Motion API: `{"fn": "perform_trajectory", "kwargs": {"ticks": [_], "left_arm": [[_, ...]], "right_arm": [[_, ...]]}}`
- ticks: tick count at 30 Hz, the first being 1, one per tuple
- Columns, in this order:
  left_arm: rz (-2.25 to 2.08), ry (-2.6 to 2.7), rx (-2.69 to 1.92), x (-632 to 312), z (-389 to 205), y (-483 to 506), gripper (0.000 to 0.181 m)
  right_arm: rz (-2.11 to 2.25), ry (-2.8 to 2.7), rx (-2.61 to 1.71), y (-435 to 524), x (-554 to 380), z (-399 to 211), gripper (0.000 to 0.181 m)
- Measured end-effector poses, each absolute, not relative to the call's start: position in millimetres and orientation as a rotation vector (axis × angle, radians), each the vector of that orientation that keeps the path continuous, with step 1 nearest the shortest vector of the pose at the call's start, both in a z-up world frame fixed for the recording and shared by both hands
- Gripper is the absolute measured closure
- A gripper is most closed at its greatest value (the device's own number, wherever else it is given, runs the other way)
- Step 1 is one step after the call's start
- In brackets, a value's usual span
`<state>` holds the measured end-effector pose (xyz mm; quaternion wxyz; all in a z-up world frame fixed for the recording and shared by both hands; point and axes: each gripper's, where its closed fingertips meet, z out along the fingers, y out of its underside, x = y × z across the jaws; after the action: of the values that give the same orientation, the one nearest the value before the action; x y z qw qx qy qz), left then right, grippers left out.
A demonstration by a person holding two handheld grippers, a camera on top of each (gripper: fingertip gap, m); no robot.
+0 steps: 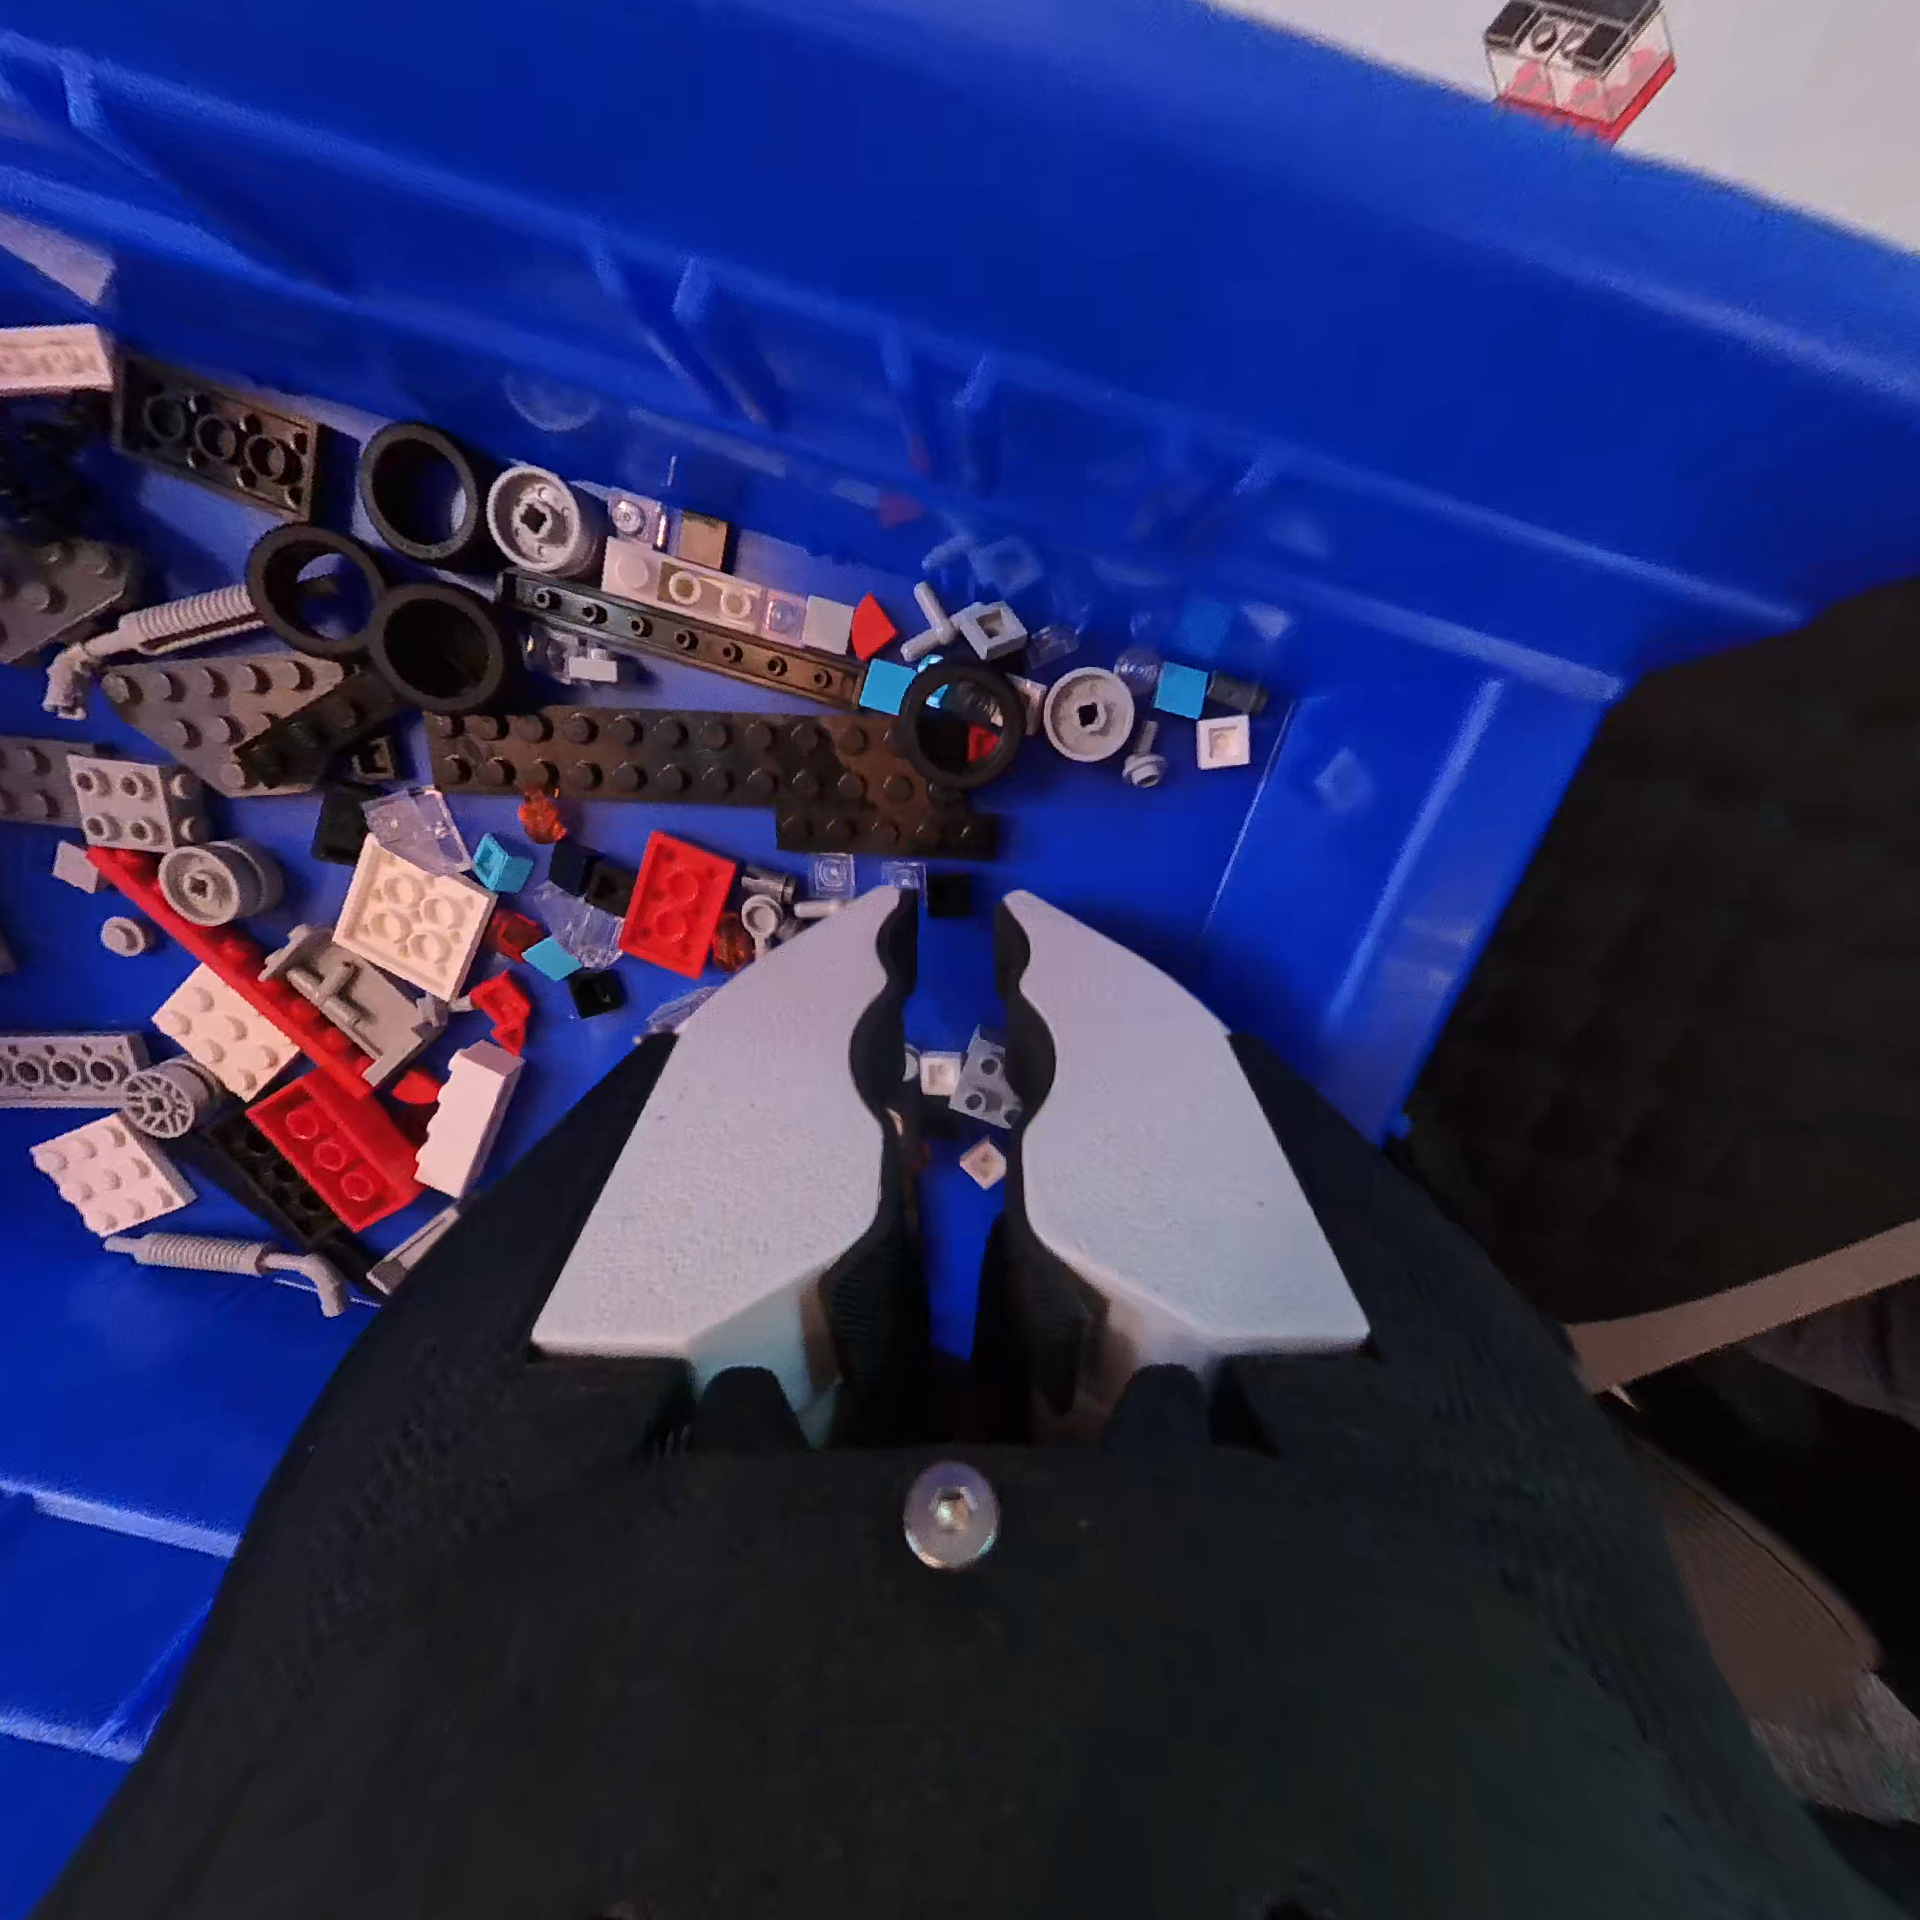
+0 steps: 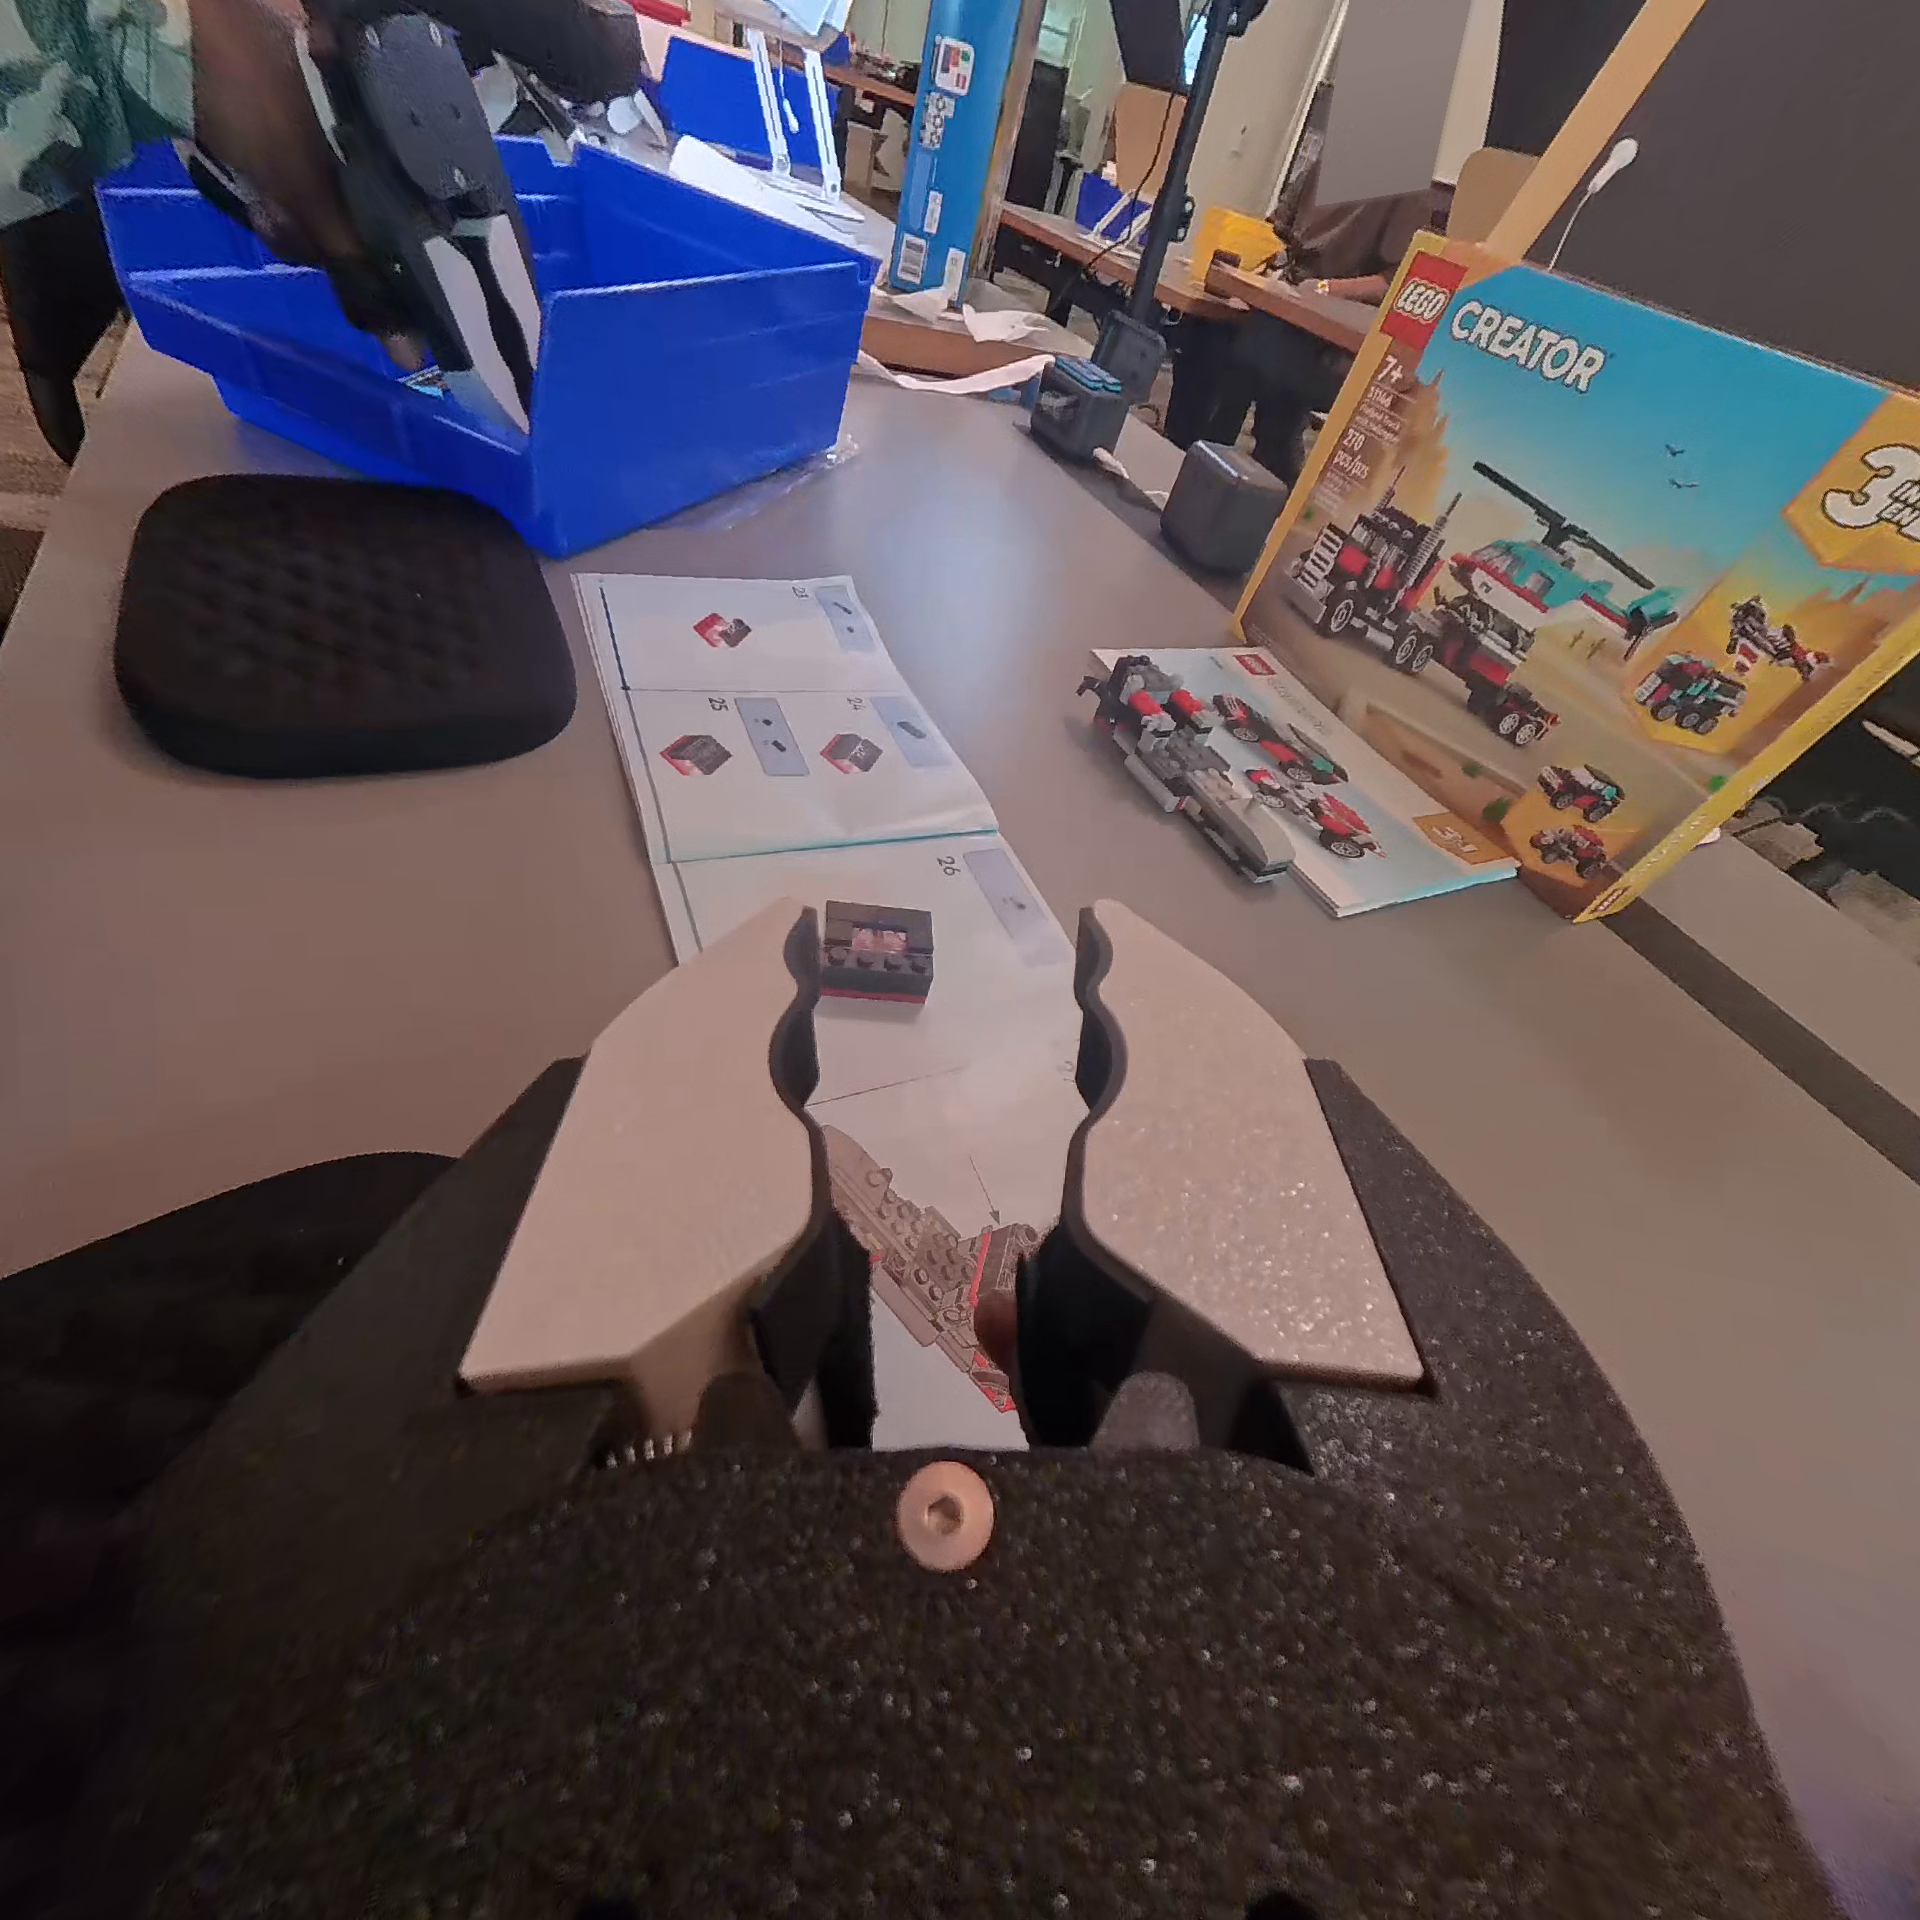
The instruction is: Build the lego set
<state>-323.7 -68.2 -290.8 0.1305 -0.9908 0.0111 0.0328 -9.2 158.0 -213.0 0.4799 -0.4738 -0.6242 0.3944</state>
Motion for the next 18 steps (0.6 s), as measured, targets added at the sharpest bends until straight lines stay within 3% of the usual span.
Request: {"fn": "perform_trajectory", "kwargs": {"ticks": [6,7,18], "left_arm": [[0.111,0.046,-2.848,-328.8,-296.2,-67.7,0.167],[0.088,0.045,-2.837,-327.6,-296.3,-68.5,0.180],[0.100,0.169,-2.715,-317.9,-282.8,-76.3,0.174]], "right_arm": [[0.933,-1.551,-1.173,159.0,-10.6,-219.7,0.134],[0.926,-1.559,-1.176,158.9,-11.1,-221.2,0.134],[0.915,-1.587,-1.159,153.8,-11.4,-223.2,0.135]]}}
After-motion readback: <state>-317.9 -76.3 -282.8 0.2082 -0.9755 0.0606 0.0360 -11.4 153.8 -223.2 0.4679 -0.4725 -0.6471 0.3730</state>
